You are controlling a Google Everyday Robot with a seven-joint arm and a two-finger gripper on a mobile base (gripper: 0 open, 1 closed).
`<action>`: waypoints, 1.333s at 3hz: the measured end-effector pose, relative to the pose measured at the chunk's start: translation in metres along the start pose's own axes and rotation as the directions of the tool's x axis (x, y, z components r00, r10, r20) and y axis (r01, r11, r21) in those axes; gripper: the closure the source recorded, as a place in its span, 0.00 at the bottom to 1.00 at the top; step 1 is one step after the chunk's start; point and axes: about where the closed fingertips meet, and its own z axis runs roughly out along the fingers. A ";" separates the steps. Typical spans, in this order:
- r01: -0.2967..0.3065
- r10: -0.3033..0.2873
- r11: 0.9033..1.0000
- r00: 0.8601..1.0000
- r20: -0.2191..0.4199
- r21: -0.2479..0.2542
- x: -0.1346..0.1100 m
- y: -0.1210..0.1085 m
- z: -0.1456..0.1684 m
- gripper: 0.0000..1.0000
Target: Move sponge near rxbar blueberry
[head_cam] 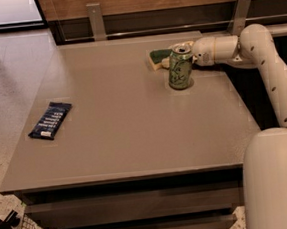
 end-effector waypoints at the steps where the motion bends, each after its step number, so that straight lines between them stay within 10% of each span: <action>1: 0.022 -0.021 0.999 0.999 -0.038 0.050 -0.029 0.000 -0.024 1.00; 4: 0.082 -0.064 0.979 0.993 -0.102 0.185 -0.121 0.020 -0.100 1.00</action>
Offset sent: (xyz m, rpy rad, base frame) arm -0.0239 -0.0508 0.0919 -0.1287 -0.0401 -0.1250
